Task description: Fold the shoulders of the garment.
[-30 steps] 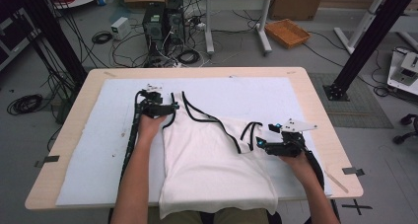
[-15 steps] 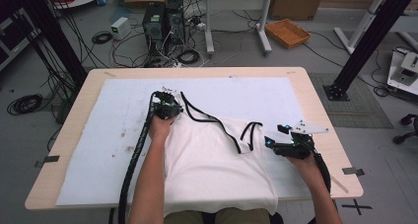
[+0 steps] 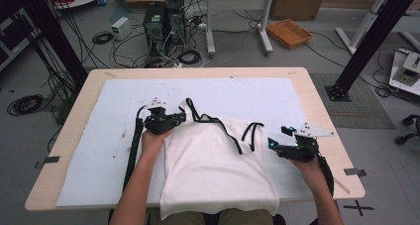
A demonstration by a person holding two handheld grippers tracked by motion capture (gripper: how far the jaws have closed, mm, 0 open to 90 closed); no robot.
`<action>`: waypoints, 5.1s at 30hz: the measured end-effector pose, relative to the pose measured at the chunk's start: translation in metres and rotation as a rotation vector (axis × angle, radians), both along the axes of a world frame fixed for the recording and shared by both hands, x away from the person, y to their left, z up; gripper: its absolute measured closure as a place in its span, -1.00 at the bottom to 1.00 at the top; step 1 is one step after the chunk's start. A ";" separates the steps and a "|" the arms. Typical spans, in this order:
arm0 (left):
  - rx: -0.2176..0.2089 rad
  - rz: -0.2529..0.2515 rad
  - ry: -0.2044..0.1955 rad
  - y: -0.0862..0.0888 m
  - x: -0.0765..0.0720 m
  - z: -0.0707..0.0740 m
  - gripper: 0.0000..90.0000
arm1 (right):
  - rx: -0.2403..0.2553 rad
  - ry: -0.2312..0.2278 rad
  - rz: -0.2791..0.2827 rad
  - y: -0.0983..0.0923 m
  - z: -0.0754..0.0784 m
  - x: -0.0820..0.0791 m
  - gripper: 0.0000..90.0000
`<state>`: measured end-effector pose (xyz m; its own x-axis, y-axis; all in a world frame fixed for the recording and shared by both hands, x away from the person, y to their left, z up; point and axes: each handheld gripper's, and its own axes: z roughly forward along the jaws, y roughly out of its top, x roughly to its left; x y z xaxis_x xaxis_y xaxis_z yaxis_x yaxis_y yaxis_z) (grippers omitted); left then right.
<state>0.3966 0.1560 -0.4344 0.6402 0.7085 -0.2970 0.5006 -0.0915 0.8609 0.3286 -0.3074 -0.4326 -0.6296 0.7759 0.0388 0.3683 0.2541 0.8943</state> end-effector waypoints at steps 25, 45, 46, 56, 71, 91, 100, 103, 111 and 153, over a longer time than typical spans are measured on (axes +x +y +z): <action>0.110 0.039 0.112 -0.015 0.016 0.001 -0.18 | -0.043 0.025 0.040 0.016 -0.004 0.000 -0.42; -0.008 -0.305 -0.043 0.010 -0.073 0.007 0.84 | -0.014 0.028 0.121 0.027 0.002 -0.009 -0.30; -0.022 -0.310 -0.014 0.011 -0.080 0.005 0.42 | -0.009 0.032 0.118 0.026 0.002 -0.010 -0.30; 0.020 -0.104 -0.054 0.015 -0.100 -0.002 0.21 | -0.023 0.034 0.171 0.036 0.006 -0.021 0.30; 0.332 -0.309 -0.139 -0.035 -0.108 -0.015 0.55 | -0.201 -0.069 0.219 0.075 -0.001 -0.012 0.93; 0.402 -0.331 -0.190 -0.042 -0.115 -0.015 0.19 | -0.074 -0.042 0.162 0.050 0.009 -0.036 0.92; 0.262 -0.317 -0.186 -0.024 -0.113 -0.010 0.85 | -0.089 -0.021 0.164 0.052 0.005 -0.035 0.89; 0.220 -0.296 -0.201 -0.011 -0.113 -0.006 0.85 | -0.100 -0.016 0.181 0.053 0.005 -0.037 0.89; 0.107 -0.287 -0.202 0.023 -0.114 0.003 0.85 | -0.113 -0.011 0.252 0.052 0.009 -0.058 0.89; 0.084 0.122 -0.060 0.039 -0.063 0.000 -0.09 | -0.079 0.056 -0.077 0.049 0.011 -0.003 -0.21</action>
<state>0.3333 0.1947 -0.4344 0.5628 0.8026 -0.1976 0.4604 -0.1058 0.8814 0.3256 -0.2588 -0.4215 -0.5664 0.8241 0.0089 0.4381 0.2919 0.8502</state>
